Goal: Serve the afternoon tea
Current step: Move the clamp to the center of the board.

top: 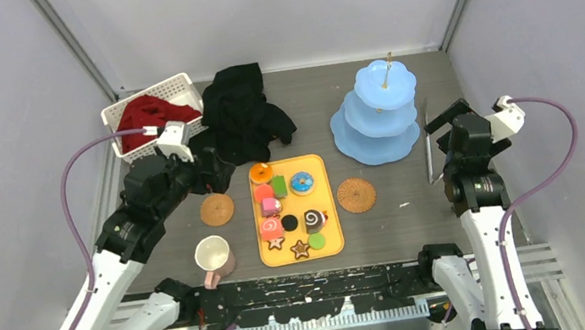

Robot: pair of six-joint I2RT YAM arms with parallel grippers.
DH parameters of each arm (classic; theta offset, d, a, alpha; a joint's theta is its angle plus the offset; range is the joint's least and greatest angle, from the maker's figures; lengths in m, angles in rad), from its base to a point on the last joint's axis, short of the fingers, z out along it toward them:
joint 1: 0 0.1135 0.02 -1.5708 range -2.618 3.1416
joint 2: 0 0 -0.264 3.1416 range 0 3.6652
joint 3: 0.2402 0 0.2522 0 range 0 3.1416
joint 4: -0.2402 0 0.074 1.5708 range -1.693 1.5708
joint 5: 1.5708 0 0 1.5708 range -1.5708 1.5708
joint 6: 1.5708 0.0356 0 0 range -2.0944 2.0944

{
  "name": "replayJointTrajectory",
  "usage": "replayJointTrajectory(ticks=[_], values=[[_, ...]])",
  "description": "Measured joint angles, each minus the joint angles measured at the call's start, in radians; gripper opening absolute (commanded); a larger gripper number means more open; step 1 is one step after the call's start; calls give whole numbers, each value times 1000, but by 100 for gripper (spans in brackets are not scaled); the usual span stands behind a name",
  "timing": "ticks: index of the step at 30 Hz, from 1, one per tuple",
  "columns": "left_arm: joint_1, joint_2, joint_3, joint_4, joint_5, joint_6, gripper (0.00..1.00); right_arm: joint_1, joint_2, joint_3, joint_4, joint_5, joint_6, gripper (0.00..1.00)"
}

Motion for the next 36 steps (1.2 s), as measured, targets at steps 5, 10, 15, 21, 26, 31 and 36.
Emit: replayJointTrajectory(ticks=[5,10,15,21,26,31,36], values=[[-3,4,-11,3,39,18,89,0,14,-3,-28,21,44,100],[-55,81,-16,-15,19,15,96,0,-39,-42,-13,15,84,100],[-272,193,-22,-48,-94,14,98,0,-56,-68,-22,-13,101,100],[-406,261,-23,-41,-121,-6,98,0,-67,-68,-36,-16,88,100],[-420,312,-29,-20,-218,-59,100,0,-103,-72,-15,-33,21,100],[-422,360,-33,-20,-345,-98,99,0,-113,-105,45,-93,-75,99],[-423,365,-34,-24,-460,-150,99,0,93,-40,24,-214,-145,99]])
